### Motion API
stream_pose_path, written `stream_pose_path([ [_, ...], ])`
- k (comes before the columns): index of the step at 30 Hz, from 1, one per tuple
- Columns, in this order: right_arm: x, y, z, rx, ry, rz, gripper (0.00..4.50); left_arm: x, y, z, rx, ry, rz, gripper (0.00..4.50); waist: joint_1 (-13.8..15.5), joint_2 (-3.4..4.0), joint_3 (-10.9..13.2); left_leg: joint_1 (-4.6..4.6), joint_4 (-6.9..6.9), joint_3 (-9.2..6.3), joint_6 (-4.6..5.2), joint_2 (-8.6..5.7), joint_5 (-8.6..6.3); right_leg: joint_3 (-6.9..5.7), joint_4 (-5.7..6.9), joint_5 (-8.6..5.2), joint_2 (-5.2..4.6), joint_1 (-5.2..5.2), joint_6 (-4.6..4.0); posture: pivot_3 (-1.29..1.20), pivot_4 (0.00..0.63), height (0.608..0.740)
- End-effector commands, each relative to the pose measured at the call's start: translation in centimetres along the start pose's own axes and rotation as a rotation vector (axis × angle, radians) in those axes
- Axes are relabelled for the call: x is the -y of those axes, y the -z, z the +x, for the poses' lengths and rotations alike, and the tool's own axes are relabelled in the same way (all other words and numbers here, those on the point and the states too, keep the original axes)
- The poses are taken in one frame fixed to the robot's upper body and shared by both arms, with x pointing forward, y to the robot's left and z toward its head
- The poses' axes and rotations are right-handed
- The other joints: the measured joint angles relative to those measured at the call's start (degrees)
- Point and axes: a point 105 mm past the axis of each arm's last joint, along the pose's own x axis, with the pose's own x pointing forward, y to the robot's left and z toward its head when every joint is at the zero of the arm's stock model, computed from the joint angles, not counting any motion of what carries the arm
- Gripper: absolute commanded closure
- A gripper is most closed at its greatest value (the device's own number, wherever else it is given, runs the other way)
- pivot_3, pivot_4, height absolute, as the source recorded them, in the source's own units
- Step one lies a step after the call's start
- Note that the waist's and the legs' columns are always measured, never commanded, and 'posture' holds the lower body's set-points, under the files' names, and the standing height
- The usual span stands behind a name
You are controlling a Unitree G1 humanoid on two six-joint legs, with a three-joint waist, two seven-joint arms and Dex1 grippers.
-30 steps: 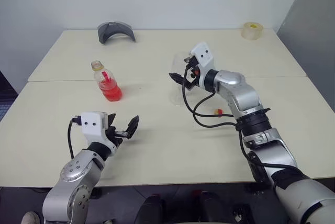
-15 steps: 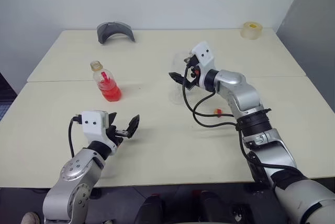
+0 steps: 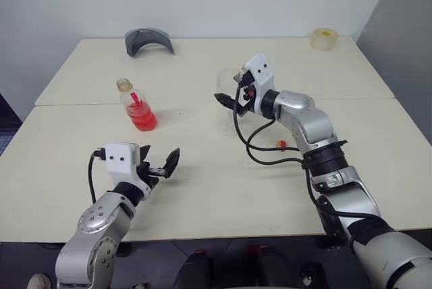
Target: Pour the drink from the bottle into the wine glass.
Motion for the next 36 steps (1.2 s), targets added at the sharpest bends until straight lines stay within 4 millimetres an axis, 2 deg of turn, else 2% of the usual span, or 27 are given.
stream_pose_path([
  [1, 0.4, -2.0, -0.5, 0.056, 0.009, -0.044, 0.03, 0.2, -0.9, -0.1, 0.037, 0.001, 0.02, 0.0, 0.0, 0.0, 0.0, 0.0, 0.0, 0.0, 0.0, 0.0, 0.0, 0.0, 0.0, 0.0, 0.0, 0.0, 0.0, 0.0, 0.15, 0.74],
  [9, 1.2, -2.4, -1.2, 0.062, 0.035, -0.055, 0.03, 0.3, -0.8, 0.2, 0.037, 0.008, 0.016, 0.0, 0.0, 0.0, 0.0, 0.0, 0.0, 0.0, 0.0, 0.0, 0.0, 0.0, -0.01, 0.0, 0.0, 0.0, 0.0, 0.0, 0.15, 0.74],
  [18, 0.9, -3.4, -1.1, 0.09, 0.028, -0.055, 0.03, 0.4, -0.9, 0.4, 0.04, 0.013, 0.018, 0.0, 0.0, 0.0, 0.0, 0.0, 0.0, 0.0, 0.0, 0.0, 0.0, 0.0, -0.01, 0.0, 0.0, 0.0, 0.0, 0.0, 0.15, 0.74],
  [36, 0.1, -7.1, -0.6, 0.163, 0.004, -0.043, 0.03, 0.4, -0.9, 0.4, 0.044, 0.008, 0.018, 0.0, 0.0, 0.0, 0.0, -0.01, 0.0, 0.0, 0.0, 0.0, 0.0, 0.0, -0.01, 0.0, 0.0, -0.01, 0.0, 0.0, 0.15, 0.74],
])
